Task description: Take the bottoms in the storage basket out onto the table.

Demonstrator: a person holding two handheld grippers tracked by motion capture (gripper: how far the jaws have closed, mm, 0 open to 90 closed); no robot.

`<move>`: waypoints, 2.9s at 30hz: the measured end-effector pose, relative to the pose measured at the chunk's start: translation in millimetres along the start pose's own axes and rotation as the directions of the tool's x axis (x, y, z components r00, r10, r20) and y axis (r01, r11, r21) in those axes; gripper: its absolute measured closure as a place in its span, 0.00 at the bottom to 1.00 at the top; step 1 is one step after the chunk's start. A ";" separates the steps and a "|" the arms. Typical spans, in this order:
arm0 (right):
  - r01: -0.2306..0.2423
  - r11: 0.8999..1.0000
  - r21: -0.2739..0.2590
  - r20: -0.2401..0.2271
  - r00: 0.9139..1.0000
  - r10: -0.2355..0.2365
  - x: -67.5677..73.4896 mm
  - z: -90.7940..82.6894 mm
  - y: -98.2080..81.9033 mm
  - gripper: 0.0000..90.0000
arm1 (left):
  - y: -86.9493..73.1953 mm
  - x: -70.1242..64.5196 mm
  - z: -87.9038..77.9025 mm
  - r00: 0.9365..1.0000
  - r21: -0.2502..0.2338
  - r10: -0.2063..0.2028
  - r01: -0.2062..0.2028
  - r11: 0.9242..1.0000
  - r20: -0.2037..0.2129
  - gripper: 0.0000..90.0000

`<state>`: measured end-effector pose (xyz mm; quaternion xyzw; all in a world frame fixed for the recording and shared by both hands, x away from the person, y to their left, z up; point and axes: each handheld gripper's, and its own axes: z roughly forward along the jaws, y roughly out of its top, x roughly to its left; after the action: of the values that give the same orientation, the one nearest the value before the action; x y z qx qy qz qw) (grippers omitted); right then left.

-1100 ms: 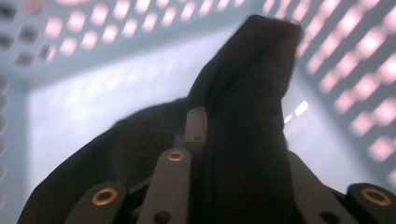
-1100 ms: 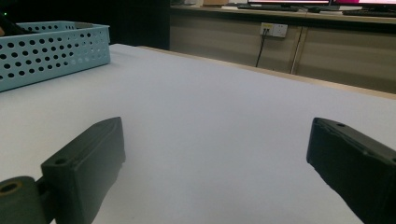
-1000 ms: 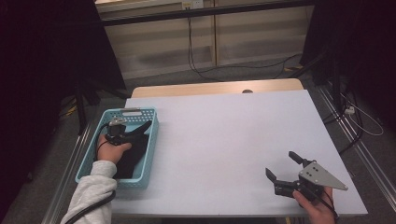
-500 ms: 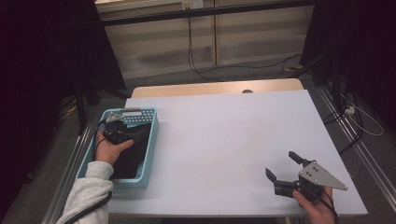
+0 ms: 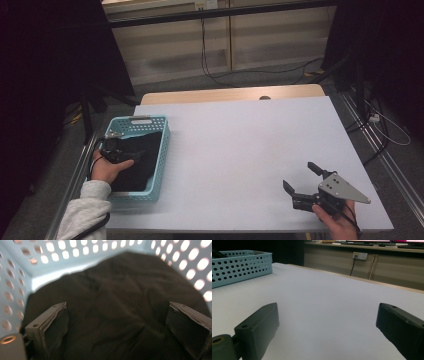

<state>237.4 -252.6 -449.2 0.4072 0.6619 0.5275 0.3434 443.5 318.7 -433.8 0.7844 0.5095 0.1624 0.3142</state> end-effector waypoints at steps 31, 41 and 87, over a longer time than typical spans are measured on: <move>0.000 1.000 -0.004 -0.005 1.000 0.000 -1.1 0.0 0.4 0.04 | 4.8 -25.5 13.4 0.998 0.140 0.007 -0.015 0.990 0.057 0.54; 0.013 1.000 0.002 -0.009 1.000 -0.013 0.5 0.9 0.5 0.04 | 11.2 -24.7 16.4 0.998 0.145 -0.036 0.028 0.989 0.057 0.67; 0.004 1.000 0.002 -0.003 1.000 -0.004 -1.5 0.0 -0.3 0.04 | 114.2 -24.8 -70.7 0.981 0.050 -0.147 0.142 0.989 0.125 0.85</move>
<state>238.0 -254.0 -449.4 0.4054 0.6637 0.5267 0.3433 471.9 287.1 -303.9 0.7603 0.5473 0.0779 0.3410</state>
